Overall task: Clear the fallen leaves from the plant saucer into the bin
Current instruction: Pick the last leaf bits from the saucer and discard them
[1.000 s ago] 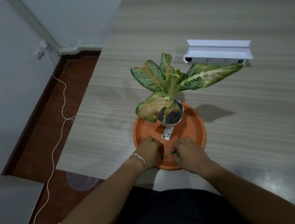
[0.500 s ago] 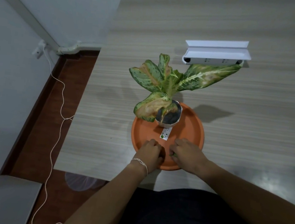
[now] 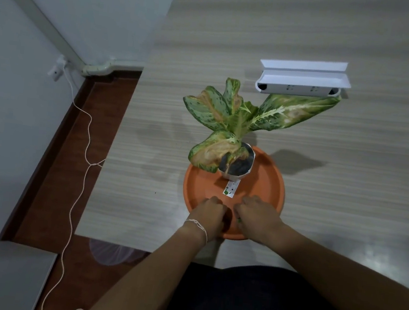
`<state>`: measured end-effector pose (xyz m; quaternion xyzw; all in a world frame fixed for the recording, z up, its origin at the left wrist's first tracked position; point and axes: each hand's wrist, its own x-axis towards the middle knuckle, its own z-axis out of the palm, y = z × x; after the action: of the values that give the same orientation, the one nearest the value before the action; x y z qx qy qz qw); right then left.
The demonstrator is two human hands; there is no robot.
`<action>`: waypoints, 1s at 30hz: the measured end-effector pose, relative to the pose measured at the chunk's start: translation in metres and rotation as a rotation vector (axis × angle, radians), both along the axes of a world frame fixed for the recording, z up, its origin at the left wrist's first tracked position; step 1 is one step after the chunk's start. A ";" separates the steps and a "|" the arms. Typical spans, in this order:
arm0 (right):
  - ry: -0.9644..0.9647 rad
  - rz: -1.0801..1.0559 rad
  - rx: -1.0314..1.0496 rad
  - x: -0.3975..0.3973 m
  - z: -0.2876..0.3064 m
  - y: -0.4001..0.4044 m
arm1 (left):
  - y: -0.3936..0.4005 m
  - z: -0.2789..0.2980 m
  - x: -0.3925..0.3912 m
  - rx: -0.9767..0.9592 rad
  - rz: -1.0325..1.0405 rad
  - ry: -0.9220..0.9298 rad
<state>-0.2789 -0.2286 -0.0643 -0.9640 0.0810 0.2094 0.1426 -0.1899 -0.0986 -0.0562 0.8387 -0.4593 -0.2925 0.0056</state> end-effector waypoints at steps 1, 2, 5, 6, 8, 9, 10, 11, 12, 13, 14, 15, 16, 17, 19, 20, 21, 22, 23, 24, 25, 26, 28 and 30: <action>0.003 0.002 -0.002 0.000 -0.001 0.001 | -0.001 0.001 0.000 0.009 -0.001 -0.003; 0.005 0.003 0.000 0.000 -0.003 0.001 | -0.003 0.002 0.000 0.017 -0.006 -0.006; 0.018 0.010 0.027 0.003 -0.003 -0.001 | -0.008 0.003 -0.001 0.024 0.013 0.016; 0.022 0.014 0.033 0.004 -0.002 -0.001 | -0.009 0.003 -0.001 0.030 0.020 0.022; 0.033 0.015 0.046 0.004 0.000 -0.003 | -0.010 0.004 0.000 0.050 0.035 0.030; 0.038 0.013 0.049 0.005 0.000 -0.003 | -0.010 0.005 0.001 0.059 0.042 0.034; 0.042 0.008 0.052 0.005 -0.001 -0.004 | -0.009 0.005 0.002 0.060 0.048 0.036; 0.044 0.000 0.054 0.006 -0.001 -0.003 | -0.009 0.005 0.003 0.058 0.054 0.043; 0.046 -0.010 0.058 0.006 -0.002 -0.003 | -0.009 0.005 0.004 0.051 0.064 0.051; 0.048 -0.022 0.063 0.007 -0.001 -0.002 | -0.009 0.004 0.005 0.044 0.086 0.067; 0.055 -0.033 0.067 0.008 -0.001 0.000 | -0.009 0.003 0.005 0.033 0.110 0.082; 0.063 -0.041 0.060 0.009 -0.001 0.002 | -0.009 0.002 0.006 0.024 0.135 0.093; 0.074 -0.048 0.047 0.010 -0.001 0.004 | -0.009 0.001 0.006 0.019 0.155 0.098; 0.085 -0.048 0.028 0.011 0.000 0.005 | -0.009 -0.001 0.005 0.017 0.177 0.102; 0.113 -0.036 -0.006 0.013 0.000 0.009 | -0.010 -0.005 0.005 0.013 0.229 0.104; 0.124 -0.038 -0.009 0.013 -0.001 0.011 | -0.011 -0.006 0.005 0.009 0.261 0.101; 0.128 -0.049 -0.007 0.014 -0.001 0.013 | -0.012 -0.008 0.005 0.012 0.293 0.092; 0.129 -0.067 -0.006 0.014 -0.001 0.015 | -0.012 -0.009 0.004 0.015 0.315 0.076; 0.130 -0.106 -0.005 0.014 0.000 0.015 | -0.013 -0.009 0.004 0.027 0.320 0.064; 0.129 -0.170 0.012 0.015 -0.001 0.014 | -0.012 -0.010 0.004 0.034 0.318 0.061; 0.134 -0.257 0.047 0.017 -0.002 0.011 | -0.011 -0.012 0.005 0.029 0.322 0.072; 0.139 -0.361 0.102 0.018 -0.004 0.007 | -0.009 -0.015 0.005 0.026 0.340 0.098; 0.154 -0.595 0.333 0.021 -0.006 -0.005 | -0.005 -0.021 0.009 0.010 0.417 0.181; 0.160 -0.866 0.689 0.022 -0.002 -0.016 | -0.002 -0.024 0.014 -0.046 0.558 0.331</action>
<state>-0.2564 -0.2447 -0.0662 -0.7216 0.4070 0.2188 0.5156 -0.1762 -0.1006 -0.0802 0.8729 -0.2113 -0.4016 0.1793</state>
